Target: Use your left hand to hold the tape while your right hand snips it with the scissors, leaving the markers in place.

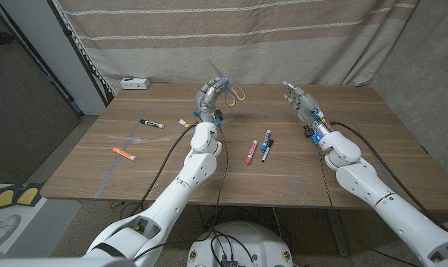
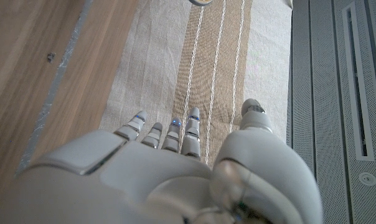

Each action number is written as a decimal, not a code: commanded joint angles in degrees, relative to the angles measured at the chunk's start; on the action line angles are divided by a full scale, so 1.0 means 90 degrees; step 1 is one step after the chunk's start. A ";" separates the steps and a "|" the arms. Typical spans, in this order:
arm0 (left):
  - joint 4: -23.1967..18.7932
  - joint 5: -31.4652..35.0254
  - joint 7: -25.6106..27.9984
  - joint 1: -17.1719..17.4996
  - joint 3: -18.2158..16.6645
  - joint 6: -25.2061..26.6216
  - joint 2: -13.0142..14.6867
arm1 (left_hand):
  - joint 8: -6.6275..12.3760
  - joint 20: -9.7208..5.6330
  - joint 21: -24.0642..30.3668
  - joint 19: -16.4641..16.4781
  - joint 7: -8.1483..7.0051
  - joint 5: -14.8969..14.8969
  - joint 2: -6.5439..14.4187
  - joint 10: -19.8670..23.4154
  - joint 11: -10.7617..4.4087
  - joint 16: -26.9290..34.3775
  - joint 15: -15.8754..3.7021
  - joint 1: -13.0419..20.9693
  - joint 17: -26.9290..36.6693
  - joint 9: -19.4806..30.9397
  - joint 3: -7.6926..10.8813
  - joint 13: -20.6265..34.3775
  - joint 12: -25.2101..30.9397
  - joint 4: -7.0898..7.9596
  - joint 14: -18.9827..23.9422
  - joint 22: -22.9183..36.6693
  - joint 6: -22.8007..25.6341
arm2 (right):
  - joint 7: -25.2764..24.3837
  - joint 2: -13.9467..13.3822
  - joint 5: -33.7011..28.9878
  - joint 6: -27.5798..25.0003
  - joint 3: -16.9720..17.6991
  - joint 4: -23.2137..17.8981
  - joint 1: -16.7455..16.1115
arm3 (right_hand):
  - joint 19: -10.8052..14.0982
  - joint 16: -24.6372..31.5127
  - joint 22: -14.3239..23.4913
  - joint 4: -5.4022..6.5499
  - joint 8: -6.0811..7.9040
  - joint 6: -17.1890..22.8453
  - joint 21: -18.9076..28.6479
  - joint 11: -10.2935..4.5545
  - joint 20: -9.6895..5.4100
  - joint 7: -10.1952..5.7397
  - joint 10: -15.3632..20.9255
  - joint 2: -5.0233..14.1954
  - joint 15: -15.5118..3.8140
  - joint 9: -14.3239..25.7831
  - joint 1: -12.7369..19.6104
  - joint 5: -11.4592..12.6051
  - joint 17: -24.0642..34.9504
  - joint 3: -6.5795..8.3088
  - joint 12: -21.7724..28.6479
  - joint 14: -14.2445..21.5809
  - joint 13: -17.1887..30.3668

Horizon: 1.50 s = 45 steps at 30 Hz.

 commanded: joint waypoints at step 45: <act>0.1079 0.0259 0.0109 -0.0332 0.0184 -0.0576 -0.0649 | 0.0213 -0.0503 0.0082 -0.0070 0.0119 0.0002 0.0131 0.0100 -0.0120 0.0060 -0.0088 0.0052 0.0016 0.0651 0.0625 0.0007 0.0012 0.0567 0.0177 0.0027 0.0296 | -0.1769 -0.0521 -0.0851 -0.0988 0.0292 -0.1533 -0.0939 | -0.0061 0.0036 0.0029 0.0097 0.0000 0.0513 0.0009 -0.0014 0.0003 0.0009 0.0189 -0.0030 -0.0057 0.0048 0.0536 0.0119 0.0014 0.0076 0.0059 -0.0081 0.0026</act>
